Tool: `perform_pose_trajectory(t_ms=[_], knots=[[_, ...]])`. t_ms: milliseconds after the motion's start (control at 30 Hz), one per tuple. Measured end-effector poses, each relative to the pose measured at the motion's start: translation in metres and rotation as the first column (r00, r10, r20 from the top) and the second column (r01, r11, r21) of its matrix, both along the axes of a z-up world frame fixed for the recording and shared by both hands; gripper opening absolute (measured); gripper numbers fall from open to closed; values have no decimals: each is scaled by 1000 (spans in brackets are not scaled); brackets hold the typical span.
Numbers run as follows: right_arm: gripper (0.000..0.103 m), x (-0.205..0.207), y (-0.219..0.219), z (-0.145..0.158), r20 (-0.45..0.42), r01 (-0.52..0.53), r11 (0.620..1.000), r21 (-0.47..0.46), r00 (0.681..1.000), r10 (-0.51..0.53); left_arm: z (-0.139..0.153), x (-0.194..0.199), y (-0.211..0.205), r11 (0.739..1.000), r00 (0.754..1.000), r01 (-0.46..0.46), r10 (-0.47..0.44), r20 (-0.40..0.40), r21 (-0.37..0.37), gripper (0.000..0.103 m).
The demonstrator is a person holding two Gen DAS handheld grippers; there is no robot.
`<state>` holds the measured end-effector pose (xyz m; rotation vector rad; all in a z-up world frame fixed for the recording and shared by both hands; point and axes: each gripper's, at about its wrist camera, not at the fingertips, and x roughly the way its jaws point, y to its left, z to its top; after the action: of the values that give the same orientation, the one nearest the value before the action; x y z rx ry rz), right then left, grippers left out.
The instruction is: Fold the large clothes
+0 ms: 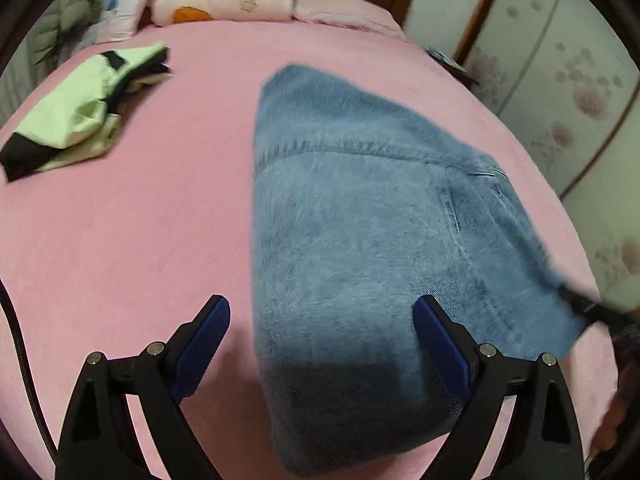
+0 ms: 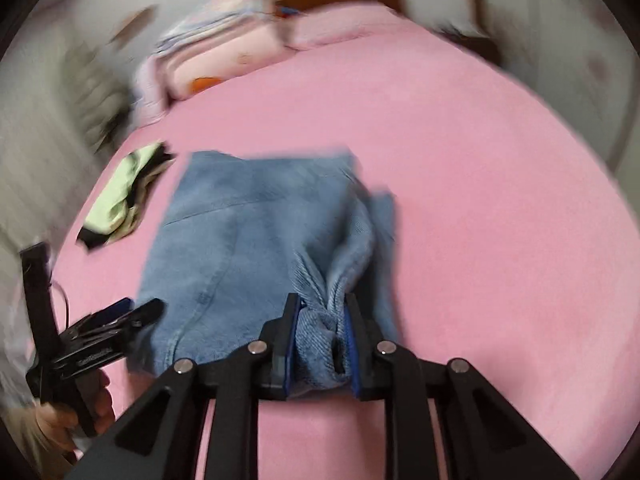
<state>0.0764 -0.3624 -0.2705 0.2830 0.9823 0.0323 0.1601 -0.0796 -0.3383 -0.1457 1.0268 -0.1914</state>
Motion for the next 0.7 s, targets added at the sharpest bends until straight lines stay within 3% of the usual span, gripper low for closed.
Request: perform_pose_trajectory(t_ms=[33, 67, 133, 233, 367, 467, 567, 600, 667, 700], knots=[[19, -2, -11, -31, -90, 48, 999, 9, 995, -47, -6, 2, -6, 1000, 1000, 16, -16, -15, 9, 93], [19, -5, -13, -47, -124, 64, 998, -12, 990, -64, -11, 2, -11, 999, 999, 27, -27, -17, 18, 93], [23, -11, -12, -57, -122, 81, 996, -39, 989, -85, -13, 1, -14, 999, 1000, 25, -25, -1, 27, 94], [35, -10, -13, -41, -117, 133, 990, -40, 984, -137, -8, 3, -11, 999, 1000, 28, -28, -8, 23, 93], [36, -16, -11, -5, -44, 173, 979, -107, 983, -178, 20, 1, -10, 996, 998, 51, -53, 28, 78, 93], [35, -9, -1, 21, 32, 115, 986, -117, 993, -112, 45, 3, -7, 996, 992, 60, -68, 109, 73, 93], [35, 13, 20, 35, 84, 30, 994, -101, 996, -21, 57, 19, -10, 995, 988, 87, -91, 123, 41, 90], [35, 21, 26, 37, 92, 5, 995, -97, 996, 4, 56, 29, -13, 995, 989, 94, -98, 114, 40, 86], [35, 48, 47, 35, 97, -58, 994, -89, 993, 67, 54, 51, -19, 993, 989, 114, -117, 90, 36, 68], [35, 58, 55, 33, 102, -79, 993, -85, 991, 88, 52, 63, -21, 992, 989, 118, -121, 83, 34, 65]])
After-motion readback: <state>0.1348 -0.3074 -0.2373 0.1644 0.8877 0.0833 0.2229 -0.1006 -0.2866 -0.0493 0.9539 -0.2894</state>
